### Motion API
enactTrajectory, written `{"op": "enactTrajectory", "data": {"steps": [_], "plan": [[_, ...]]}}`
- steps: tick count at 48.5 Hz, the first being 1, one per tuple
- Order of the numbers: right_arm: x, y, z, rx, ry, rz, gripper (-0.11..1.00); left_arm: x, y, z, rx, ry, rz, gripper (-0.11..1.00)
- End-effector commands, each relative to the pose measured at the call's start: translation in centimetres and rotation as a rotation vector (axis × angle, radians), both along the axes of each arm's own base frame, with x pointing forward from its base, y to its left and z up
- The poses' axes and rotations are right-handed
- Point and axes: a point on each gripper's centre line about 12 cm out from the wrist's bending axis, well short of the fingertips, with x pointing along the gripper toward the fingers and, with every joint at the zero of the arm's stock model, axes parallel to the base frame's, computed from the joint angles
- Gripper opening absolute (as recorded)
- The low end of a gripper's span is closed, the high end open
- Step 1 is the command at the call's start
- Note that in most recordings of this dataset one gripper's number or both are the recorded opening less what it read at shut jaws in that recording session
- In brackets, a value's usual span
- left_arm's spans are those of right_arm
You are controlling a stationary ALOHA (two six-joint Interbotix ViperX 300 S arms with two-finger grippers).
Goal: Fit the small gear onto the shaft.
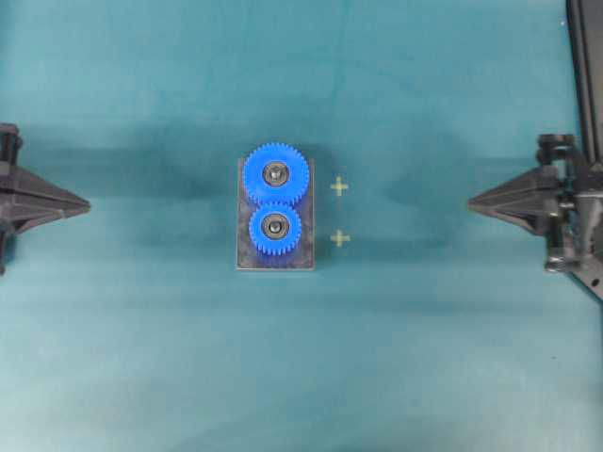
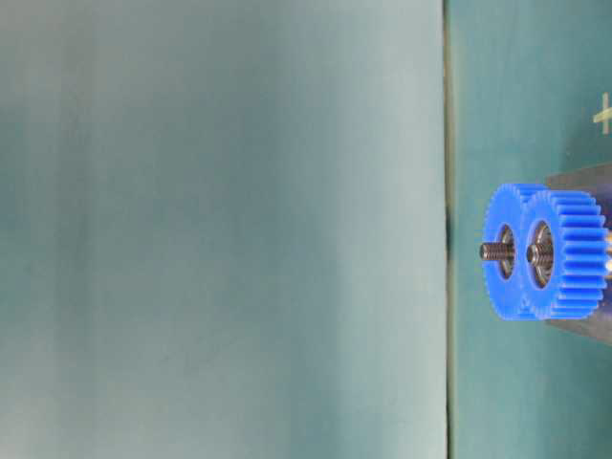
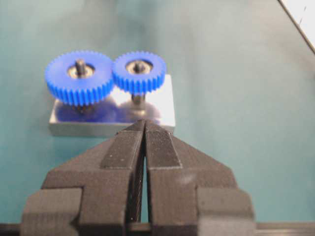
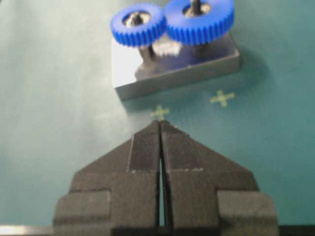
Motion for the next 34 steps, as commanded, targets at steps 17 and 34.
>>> {"op": "enactTrajectory", "data": {"steps": [17,34], "plan": [[-2.2,-0.1,-0.6,0.002,0.003,-0.020,-0.01,-1.0,0.0,-0.5,-0.006,-0.038,0.002,0.00],[-2.1,-0.1,-2.4,0.082,0.116,-0.042,-0.01,-1.8,0.1,-3.1,-0.062,0.028,0.010,0.00]]}}
